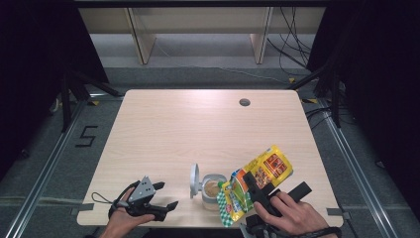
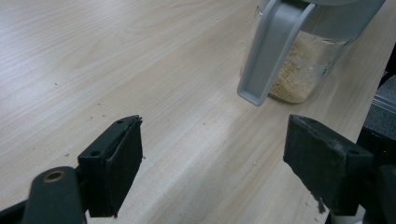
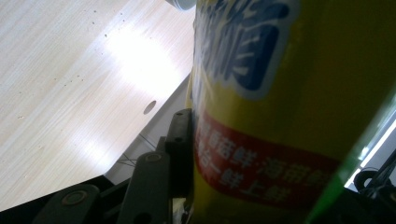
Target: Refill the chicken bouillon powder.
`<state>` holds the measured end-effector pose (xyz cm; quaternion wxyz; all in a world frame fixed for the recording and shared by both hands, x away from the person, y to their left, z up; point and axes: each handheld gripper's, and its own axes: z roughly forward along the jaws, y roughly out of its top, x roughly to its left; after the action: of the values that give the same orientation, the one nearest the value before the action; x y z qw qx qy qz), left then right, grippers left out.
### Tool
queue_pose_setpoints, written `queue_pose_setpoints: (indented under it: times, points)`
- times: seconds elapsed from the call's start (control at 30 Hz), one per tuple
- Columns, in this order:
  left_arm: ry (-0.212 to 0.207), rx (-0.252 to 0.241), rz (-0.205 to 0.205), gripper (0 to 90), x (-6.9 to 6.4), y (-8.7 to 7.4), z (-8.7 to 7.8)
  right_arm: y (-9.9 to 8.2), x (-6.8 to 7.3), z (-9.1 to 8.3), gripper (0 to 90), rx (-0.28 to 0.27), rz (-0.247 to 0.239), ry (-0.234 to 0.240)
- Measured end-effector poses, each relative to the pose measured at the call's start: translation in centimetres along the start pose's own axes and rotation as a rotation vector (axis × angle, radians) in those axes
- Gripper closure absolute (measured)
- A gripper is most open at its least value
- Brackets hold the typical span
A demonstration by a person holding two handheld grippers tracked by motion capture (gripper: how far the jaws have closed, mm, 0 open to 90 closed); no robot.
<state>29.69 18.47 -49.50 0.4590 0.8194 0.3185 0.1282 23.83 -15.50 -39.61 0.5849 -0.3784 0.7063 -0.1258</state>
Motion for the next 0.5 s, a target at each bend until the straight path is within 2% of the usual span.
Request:
queue_pose_setpoints:
  times: [0.1,0.13,0.17,0.23,0.3,0.5]
  points:
    - [0.003,0.023,0.025,19.0,0.18,0.06,-0.13,0.04,0.02,0.02,65.9,-0.002,0.005,0.002]
    - [0.003,0.023,0.025,19.0,0.18,0.05,-0.12,0.06,0.00,0.02,66.0,-0.003,0.004,0.002]
    - [0.002,0.002,0.008,18.9,0.02,0.00,-0.03,0.14,0.10,-0.07,66.0,0.007,0.025,0.006]
    - [0.007,0.005,0.011,18.9,0.03,0.01,-0.04,0.14,0.12,-0.10,66.0,0.007,0.028,0.008]
    - [0.000,0.006,0.007,18.9,0.05,0.02,-0.03,0.16,0.37,-0.08,66.0,0.013,0.068,0.011]
    - [0.009,0.010,0.013,18.9,-0.01,0.01,-0.04,0.11,0.46,-0.21,67.4,0.022,0.071,0.004]
